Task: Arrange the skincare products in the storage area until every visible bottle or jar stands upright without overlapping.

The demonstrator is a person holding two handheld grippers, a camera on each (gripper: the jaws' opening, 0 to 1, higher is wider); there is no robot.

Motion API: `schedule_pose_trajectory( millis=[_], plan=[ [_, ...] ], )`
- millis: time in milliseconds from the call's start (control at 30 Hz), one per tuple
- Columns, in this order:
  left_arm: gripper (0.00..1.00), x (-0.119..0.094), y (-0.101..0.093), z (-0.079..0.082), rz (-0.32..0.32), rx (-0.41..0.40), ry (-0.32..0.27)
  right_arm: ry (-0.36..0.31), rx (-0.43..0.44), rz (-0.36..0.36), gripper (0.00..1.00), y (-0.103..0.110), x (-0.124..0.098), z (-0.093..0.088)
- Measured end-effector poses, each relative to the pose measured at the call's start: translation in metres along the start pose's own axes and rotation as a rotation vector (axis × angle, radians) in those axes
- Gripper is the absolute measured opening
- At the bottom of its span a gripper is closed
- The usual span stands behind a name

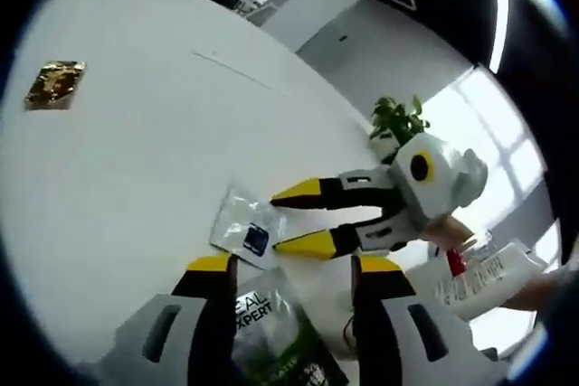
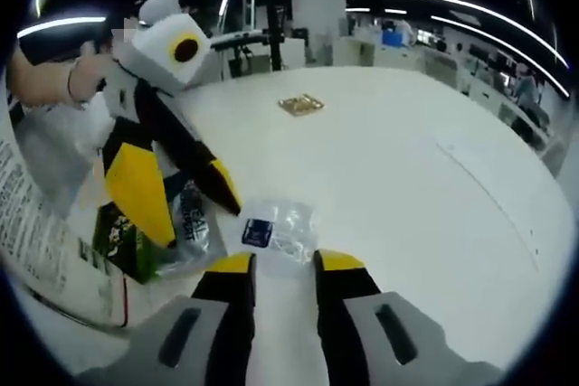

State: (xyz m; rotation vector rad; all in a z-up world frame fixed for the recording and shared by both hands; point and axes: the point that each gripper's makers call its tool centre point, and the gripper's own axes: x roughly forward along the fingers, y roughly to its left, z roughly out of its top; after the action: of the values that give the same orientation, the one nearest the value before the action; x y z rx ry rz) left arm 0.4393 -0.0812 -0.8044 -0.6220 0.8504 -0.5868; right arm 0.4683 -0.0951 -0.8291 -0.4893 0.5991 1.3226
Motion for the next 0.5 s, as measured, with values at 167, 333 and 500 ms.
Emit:
schedule_pose_trajectory(
  millis=[167,333,500],
  plan=[
    [0.47,0.0020,-0.0004,0.0022,-0.011,0.026,-0.022,0.000,0.002,0.003,0.26,-0.0007,0.0007,0.0001],
    [0.46,-0.0010,0.0031,0.0078,-0.031,0.012,-0.052,-0.010,0.014,0.002,0.26,-0.0006,-0.0003,-0.0002],
    [0.42,-0.0039,0.0006,0.0087,-0.040,0.033,-0.063,-0.012,0.023,-0.001,0.26,-0.0019,0.0002,0.0000]
  ],
)
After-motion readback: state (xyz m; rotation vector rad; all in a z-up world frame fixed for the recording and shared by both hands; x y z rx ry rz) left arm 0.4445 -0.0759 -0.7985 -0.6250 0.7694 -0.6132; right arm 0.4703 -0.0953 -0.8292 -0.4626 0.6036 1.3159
